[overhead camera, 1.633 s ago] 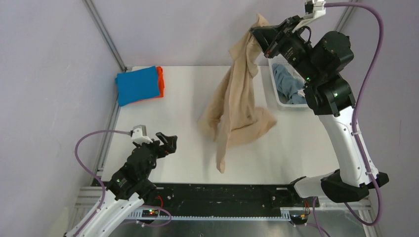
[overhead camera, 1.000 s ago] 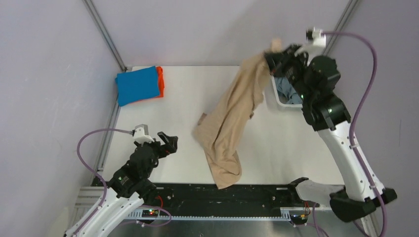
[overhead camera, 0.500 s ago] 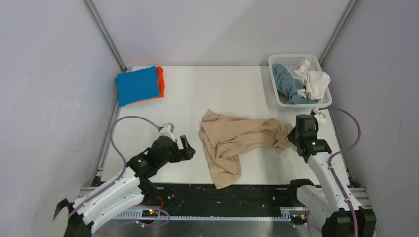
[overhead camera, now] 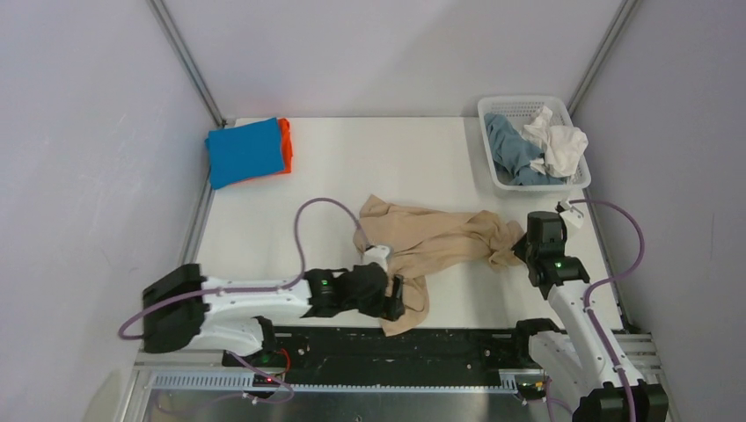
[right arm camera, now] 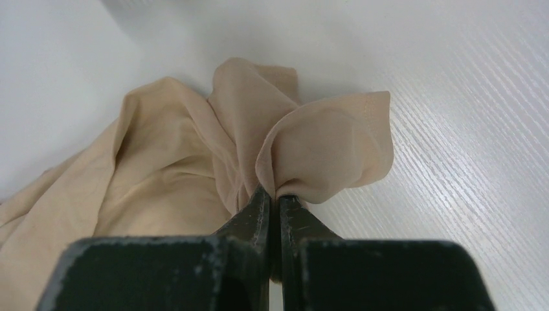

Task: Fold and stack the t-shirts
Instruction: Move the tshirt to the center of the board, then flatten out the tshirt

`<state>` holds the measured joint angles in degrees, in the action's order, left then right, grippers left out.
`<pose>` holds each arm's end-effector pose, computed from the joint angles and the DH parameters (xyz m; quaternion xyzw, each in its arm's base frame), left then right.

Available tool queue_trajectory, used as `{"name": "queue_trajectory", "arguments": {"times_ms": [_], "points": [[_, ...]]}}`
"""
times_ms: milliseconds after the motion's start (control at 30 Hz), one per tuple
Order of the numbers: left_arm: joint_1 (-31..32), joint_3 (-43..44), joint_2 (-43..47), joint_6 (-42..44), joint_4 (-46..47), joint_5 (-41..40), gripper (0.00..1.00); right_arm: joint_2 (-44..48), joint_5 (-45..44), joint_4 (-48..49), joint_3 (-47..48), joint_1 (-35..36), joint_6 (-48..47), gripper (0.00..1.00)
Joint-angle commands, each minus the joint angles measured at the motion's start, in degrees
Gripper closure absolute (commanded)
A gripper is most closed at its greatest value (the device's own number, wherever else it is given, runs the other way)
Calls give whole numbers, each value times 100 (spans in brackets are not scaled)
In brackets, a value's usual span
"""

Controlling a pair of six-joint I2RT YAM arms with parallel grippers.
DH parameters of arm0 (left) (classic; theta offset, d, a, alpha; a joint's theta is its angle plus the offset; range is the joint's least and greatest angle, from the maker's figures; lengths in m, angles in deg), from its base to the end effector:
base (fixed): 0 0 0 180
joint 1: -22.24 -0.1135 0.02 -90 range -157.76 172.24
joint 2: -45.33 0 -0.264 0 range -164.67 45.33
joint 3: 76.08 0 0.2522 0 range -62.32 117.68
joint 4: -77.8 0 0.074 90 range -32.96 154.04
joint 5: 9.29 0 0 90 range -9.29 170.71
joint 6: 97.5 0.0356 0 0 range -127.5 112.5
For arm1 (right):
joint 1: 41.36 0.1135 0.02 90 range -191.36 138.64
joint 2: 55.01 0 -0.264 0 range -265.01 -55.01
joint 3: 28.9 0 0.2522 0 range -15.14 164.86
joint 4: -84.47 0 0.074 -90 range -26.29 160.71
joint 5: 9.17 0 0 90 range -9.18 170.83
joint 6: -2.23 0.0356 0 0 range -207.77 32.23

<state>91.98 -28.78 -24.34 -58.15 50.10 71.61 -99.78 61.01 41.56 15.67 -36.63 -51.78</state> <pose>0.0855 -0.2153 0.1814 0.1287 0.9285 -0.2583 0.2339 0.1637 0.0014 0.2251 0.3094 0.8519 -0.0117 0.4224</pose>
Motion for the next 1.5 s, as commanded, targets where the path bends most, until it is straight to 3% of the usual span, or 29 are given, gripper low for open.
{"name": "queue_trajectory", "arguments": {"times_ms": [0,367,533,600,700,733,800,900,1100,1200,1467], "points": [[353,939,-1145,-243,255,-383,18,123,36,192,-20,-32,31,95],[602,2180,-3047,-321,-889,-870,36,213,122,279,-118,-166,-23,95],[608,3084,-4067,-368,-2062,-1408,58,251,114,280,-123,-229,-68,95],[562,3148,-4242,-383,-2151,-1435,69,281,111,280,-138,-261,-78,95],[398,2982,-4147,-546,-2222,-1586,97,326,129,281,-168,-315,-88,95],[275,2767,-4048,-679,-2255,-1724,99,341,141,293,-174,-319,-106,95],[52,2323,-3520,-862,-2275,-2043,100,404,263,363,-192,-323,-206,96],[-144,1532,-1866,-950,-2312,-3026,100,633,876,643,-189,-297,-463,100],[-671,1234,1273,-242,-2583,-4603,100,1266,1862,946,182,-85,-548,100],[-1169,1486,2441,389,-2686,-5005,100,1481,1799,710,919,35,-575,100],[-1264,3307,4207,2035,-2718,-6476,100,1826,1170,0,2990,104,-468,100]]}}
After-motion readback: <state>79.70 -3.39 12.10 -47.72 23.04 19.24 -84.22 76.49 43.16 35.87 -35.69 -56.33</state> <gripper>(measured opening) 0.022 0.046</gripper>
